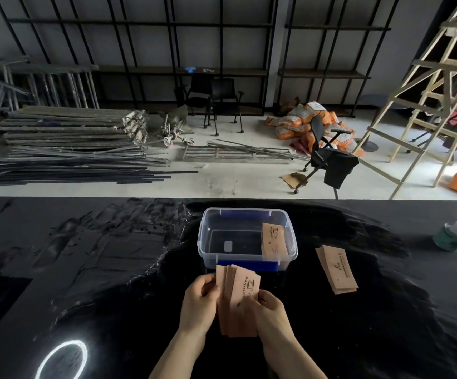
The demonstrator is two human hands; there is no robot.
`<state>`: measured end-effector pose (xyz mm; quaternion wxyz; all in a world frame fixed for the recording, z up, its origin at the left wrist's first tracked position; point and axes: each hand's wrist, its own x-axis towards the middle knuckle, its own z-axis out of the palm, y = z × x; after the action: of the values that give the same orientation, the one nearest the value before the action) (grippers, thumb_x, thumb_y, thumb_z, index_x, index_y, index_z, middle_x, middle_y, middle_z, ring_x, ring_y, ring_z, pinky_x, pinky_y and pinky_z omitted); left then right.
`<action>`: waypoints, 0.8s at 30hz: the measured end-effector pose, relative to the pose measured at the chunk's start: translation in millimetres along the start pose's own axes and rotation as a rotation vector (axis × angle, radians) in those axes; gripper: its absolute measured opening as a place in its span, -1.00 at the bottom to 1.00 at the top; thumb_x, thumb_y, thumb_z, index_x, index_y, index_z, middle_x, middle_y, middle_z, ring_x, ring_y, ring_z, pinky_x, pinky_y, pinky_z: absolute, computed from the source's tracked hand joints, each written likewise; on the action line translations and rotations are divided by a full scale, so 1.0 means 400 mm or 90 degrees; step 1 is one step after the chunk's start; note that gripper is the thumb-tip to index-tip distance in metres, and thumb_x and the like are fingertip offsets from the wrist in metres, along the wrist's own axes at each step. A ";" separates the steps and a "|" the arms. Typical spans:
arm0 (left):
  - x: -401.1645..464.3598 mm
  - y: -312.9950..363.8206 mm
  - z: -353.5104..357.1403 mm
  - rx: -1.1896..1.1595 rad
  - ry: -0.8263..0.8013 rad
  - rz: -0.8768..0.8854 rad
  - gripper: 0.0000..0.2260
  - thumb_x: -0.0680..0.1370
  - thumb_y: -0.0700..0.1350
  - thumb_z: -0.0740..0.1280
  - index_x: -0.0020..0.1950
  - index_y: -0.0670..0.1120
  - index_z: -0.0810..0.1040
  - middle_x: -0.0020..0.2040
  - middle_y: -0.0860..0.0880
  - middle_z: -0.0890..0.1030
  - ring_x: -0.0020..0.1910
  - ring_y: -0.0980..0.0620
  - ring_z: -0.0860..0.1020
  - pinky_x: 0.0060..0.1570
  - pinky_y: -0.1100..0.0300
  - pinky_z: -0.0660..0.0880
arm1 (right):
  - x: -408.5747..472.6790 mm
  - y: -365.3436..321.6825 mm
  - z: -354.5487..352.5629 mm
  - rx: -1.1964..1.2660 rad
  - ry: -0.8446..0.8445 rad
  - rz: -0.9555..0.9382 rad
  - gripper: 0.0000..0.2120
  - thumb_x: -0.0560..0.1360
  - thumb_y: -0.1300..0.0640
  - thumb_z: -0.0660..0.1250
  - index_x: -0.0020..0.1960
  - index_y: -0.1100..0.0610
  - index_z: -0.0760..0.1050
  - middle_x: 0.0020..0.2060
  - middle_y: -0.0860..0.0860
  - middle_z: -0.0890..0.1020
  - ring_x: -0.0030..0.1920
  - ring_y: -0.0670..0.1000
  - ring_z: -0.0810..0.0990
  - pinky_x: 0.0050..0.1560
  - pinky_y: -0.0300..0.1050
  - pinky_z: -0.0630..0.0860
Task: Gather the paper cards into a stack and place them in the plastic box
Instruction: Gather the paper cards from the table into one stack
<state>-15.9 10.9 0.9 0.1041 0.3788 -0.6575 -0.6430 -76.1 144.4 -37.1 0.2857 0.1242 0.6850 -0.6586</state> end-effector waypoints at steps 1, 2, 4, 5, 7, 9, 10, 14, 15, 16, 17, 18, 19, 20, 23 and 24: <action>-0.004 0.003 0.007 -0.008 -0.014 0.001 -0.84 0.60 -0.21 0.36 0.07 0.03 0.64 0.01 0.02 0.74 0.01 0.09 0.70 -0.04 0.21 0.57 | -0.001 -0.001 -0.001 0.001 -0.006 -0.003 -0.88 0.58 0.24 0.39 -0.05 0.13 0.71 -0.20 0.07 0.82 -0.12 0.16 0.81 -0.15 0.10 0.77; -0.007 0.003 0.013 -0.004 -0.028 0.008 -0.85 0.58 -0.19 0.40 0.07 0.04 0.64 0.01 0.01 0.75 0.00 0.09 0.71 -0.02 0.20 0.59 | -0.002 -0.001 -0.002 0.002 -0.007 -0.007 -0.88 0.59 0.23 0.40 -0.06 0.14 0.71 -0.20 0.08 0.82 -0.10 0.17 0.80 -0.07 0.18 0.77; -0.013 0.002 0.025 0.044 -0.059 0.031 -0.78 0.50 -0.14 0.50 0.06 0.12 0.61 0.01 0.06 0.74 0.01 0.12 0.70 0.04 0.17 0.62 | -0.004 -0.004 -0.009 0.004 -0.006 -0.015 -0.85 0.63 0.24 0.38 -0.05 0.14 0.71 -0.21 0.08 0.82 -0.07 0.18 0.80 0.06 0.24 0.74; -0.016 0.001 0.032 0.080 -0.074 0.039 -0.72 0.46 -0.11 0.55 0.07 0.15 0.58 0.02 0.09 0.73 0.03 0.14 0.68 0.07 0.16 0.62 | -0.007 -0.007 -0.014 0.006 -0.010 -0.017 -0.83 0.64 0.24 0.37 -0.05 0.13 0.72 -0.20 0.08 0.82 -0.08 0.17 0.80 0.07 0.23 0.74; -0.022 0.005 0.052 0.135 -0.092 0.049 -0.63 0.42 -0.09 0.58 0.12 0.17 0.53 0.07 0.11 0.70 0.09 0.12 0.66 0.16 0.07 0.62 | -0.016 -0.020 -0.028 0.007 -0.019 -0.019 -0.81 0.66 0.23 0.36 -0.05 0.11 0.73 -0.22 0.05 0.82 -0.12 0.10 0.81 -0.01 0.14 0.77; -0.025 0.010 0.077 0.165 -0.094 0.058 -0.61 0.43 -0.11 0.58 0.13 0.15 0.50 0.10 0.07 0.68 0.12 0.08 0.64 0.21 0.03 0.61 | -0.024 -0.035 -0.052 -0.009 -0.018 -0.022 -0.82 0.66 0.22 0.37 -0.05 0.11 0.73 -0.24 0.03 0.82 -0.20 0.02 0.81 -0.19 -0.06 0.75; -0.025 0.011 0.090 0.177 -0.098 0.060 -0.61 0.44 -0.11 0.58 0.13 0.14 0.49 0.11 0.05 0.68 0.12 0.07 0.64 0.21 0.03 0.61 | -0.027 -0.041 -0.068 -0.017 -0.020 -0.028 -0.83 0.66 0.22 0.37 -0.02 0.11 0.73 -0.21 0.04 0.82 -0.19 0.00 0.80 -0.23 -0.13 0.72; -0.026 0.006 0.157 0.208 -0.142 0.065 -0.62 0.42 -0.08 0.59 0.13 0.13 0.52 0.08 0.07 0.70 0.08 0.10 0.65 0.16 0.06 0.63 | -0.032 -0.068 -0.160 -0.048 -0.009 -0.068 -0.87 0.67 0.24 0.36 0.10 0.10 0.68 -0.09 0.05 0.79 -0.15 -0.02 0.80 -0.26 -0.23 0.68; -0.028 0.010 0.183 0.217 -0.160 0.067 -0.62 0.42 -0.05 0.59 0.13 0.14 0.52 0.06 0.10 0.69 0.08 0.12 0.64 0.13 0.13 0.61 | -0.031 -0.074 -0.190 -0.039 0.005 -0.075 -0.88 0.66 0.24 0.37 0.09 0.10 0.67 -0.09 0.05 0.80 -0.17 -0.01 0.81 -0.27 -0.22 0.69; -0.030 0.014 0.209 0.222 -0.177 0.064 -0.62 0.43 -0.03 0.58 0.15 0.14 0.52 0.06 0.14 0.67 0.09 0.13 0.63 0.10 0.19 0.58 | -0.031 -0.081 -0.219 -0.028 0.018 -0.080 -0.89 0.65 0.24 0.39 0.10 0.09 0.67 -0.09 0.06 0.80 -0.16 0.00 0.82 -0.26 -0.18 0.71; -0.031 0.021 0.234 0.225 -0.191 0.058 -0.62 0.44 -0.02 0.57 0.18 0.13 0.51 0.05 0.18 0.63 0.10 0.15 0.60 0.09 0.23 0.54 | -0.029 -0.089 -0.245 -0.022 0.035 -0.085 -0.90 0.64 0.23 0.41 0.11 0.09 0.66 -0.08 0.08 0.80 -0.15 0.02 0.82 -0.25 -0.13 0.73; -0.031 0.028 0.267 0.228 -0.203 0.052 -0.59 0.45 -0.01 0.55 0.23 0.12 0.49 0.06 0.19 0.61 0.10 0.15 0.58 0.10 0.23 0.52 | -0.024 -0.097 -0.272 -0.019 0.057 -0.091 -0.89 0.63 0.24 0.42 0.12 0.08 0.65 -0.07 0.09 0.80 -0.15 0.03 0.82 -0.24 -0.09 0.75; -0.030 0.035 0.299 0.232 -0.214 0.049 -0.55 0.46 -0.02 0.54 0.29 0.10 0.48 0.08 0.17 0.60 0.09 0.15 0.57 0.12 0.22 0.52 | -0.016 -0.103 -0.300 -0.022 0.083 -0.097 -0.87 0.62 0.24 0.43 0.12 0.06 0.63 -0.06 0.10 0.80 -0.15 0.05 0.82 -0.23 -0.02 0.76; -0.029 0.043 0.334 0.232 -0.222 0.046 -0.50 0.47 -0.04 0.54 0.36 0.07 0.46 0.12 0.14 0.61 0.10 0.13 0.57 0.13 0.20 0.53 | -0.004 -0.111 -0.326 -0.033 0.115 -0.105 -0.87 0.62 0.23 0.43 0.11 0.04 0.62 -0.06 0.10 0.80 -0.15 0.06 0.82 -0.19 0.06 0.78; -0.029 0.070 0.435 0.245 -0.225 0.038 -0.35 0.48 -0.06 0.53 0.51 -0.02 0.35 0.35 -0.02 0.58 0.30 -0.02 0.57 0.26 0.09 0.54 | 0.035 -0.139 -0.390 -0.098 0.215 -0.161 -0.90 0.61 0.15 0.44 0.12 0.02 0.62 -0.06 0.05 0.78 -0.16 0.04 0.81 -0.12 0.12 0.78; -0.026 0.080 0.467 0.253 -0.221 0.038 -0.33 0.49 -0.05 0.53 0.54 -0.04 0.33 0.40 -0.06 0.56 0.34 -0.04 0.56 0.30 0.06 0.54 | 0.048 -0.153 -0.407 -0.121 0.241 -0.177 -0.89 0.61 0.14 0.44 0.13 0.02 0.63 -0.07 0.01 0.77 -0.16 0.00 0.79 -0.13 0.07 0.78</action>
<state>-136.8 157.0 5.8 -0.0679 0.2565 -0.7898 -0.5530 -162.0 292.7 -2.0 0.0697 0.1224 0.7958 -0.5890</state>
